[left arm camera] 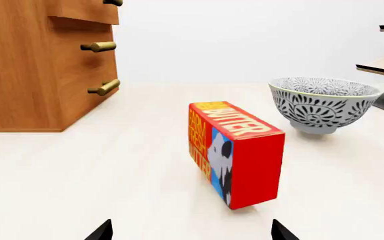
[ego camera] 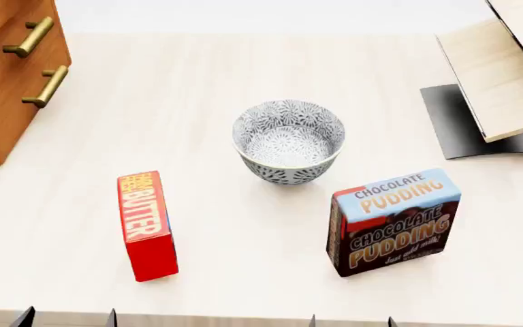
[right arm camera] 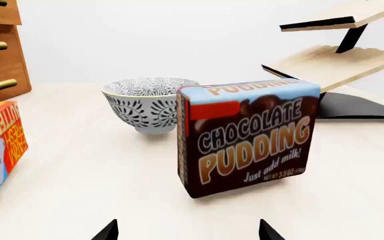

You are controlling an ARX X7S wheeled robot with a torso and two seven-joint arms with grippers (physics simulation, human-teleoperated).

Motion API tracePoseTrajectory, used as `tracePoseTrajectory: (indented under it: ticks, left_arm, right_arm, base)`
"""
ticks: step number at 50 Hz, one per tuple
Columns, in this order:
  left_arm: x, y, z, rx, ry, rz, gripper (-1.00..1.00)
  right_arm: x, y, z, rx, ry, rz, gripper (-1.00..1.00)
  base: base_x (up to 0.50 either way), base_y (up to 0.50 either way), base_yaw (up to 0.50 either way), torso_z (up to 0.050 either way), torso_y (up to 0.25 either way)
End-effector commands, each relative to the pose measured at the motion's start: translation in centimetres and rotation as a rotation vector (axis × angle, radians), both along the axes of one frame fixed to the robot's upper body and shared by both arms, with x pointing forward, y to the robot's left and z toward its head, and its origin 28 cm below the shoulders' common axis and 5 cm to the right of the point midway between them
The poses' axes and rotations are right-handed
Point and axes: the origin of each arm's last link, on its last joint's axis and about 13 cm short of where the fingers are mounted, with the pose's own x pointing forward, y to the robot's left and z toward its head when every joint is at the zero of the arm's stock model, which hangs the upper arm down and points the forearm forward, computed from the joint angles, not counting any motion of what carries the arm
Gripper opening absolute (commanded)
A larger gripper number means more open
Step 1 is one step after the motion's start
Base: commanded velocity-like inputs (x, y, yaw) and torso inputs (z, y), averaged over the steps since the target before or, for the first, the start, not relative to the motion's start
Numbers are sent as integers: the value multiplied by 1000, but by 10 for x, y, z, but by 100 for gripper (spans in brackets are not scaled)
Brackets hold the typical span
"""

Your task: Close the top drawer of the cabinet and put the bowl on top of it.

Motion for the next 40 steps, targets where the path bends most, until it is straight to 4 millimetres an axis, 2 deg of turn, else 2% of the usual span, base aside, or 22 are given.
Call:
tracePoseTrajectory:
  ticks: [1,9,40]
  left_arm:
    - [0,0,0,5,-1,6,100]
    - [-1,0,0,13,5,-10,100]
    - [-1,0,0,14,6,-11,100]
  right_arm:
    - [-1,2,0,-25,-9,11,100]
    - [-2,2,0,26,-5,12,100]
    - [-1,2,0,32,-6,9,100]
  base:
    - [0,0,0,0,0]
    - [0,0,0,0,0]
    - [0,0,0,0,0]
